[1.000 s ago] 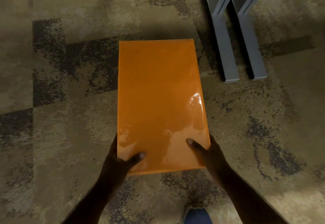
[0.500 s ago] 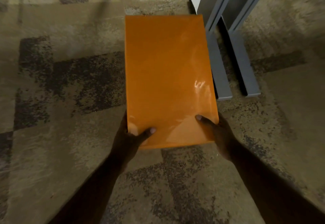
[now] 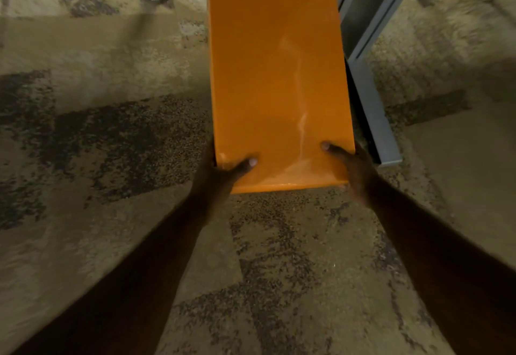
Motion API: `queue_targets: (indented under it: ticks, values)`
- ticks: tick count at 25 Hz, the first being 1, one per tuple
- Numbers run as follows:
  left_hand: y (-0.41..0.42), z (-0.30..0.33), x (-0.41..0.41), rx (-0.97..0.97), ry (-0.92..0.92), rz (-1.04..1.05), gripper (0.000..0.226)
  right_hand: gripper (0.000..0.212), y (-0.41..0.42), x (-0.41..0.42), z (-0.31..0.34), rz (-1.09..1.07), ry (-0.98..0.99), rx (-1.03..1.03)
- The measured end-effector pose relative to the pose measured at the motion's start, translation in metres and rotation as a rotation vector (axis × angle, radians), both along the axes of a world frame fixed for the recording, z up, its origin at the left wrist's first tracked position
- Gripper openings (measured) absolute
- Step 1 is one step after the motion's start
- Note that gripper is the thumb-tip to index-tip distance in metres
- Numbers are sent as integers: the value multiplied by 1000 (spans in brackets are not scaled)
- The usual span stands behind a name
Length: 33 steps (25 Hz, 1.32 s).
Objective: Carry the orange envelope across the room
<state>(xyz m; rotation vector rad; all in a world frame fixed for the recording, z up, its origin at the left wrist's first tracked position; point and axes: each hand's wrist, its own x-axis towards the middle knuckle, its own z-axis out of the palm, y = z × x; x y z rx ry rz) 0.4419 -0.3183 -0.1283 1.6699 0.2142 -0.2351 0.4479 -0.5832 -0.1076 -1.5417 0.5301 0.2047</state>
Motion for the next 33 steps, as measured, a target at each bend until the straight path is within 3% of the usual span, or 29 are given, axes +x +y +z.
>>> queue_targets:
  ticks: [2,5,10,16,22,25,28,31,33]
  values:
    - [-6,-7,5,-20,-3,-30,84,29,-4,5,-5,-6,-14,4]
    - [-9,-16,6,-22,25,-30,96,25,-6,9,-13,-37,8,-4]
    - [-10,-17,12,-20,51,-32,95,23,-12,16,-20,-24,46,-9]
    - [-13,-11,27,52,155,-7,92,91,-12,33,-18,10,187,-55]
    - [-13,-6,41,95,229,-5,76,96,-7,42,-11,20,197,-107]
    - [-15,-2,41,152,197,17,77,93,-1,38,-11,12,143,-286]
    - [-19,9,42,330,176,21,81,107,9,35,-10,-3,115,-547]
    - [-15,21,27,407,82,-18,89,102,29,15,8,-3,147,-843]
    - [-7,33,3,499,69,-58,99,97,49,-10,27,50,50,-1015]
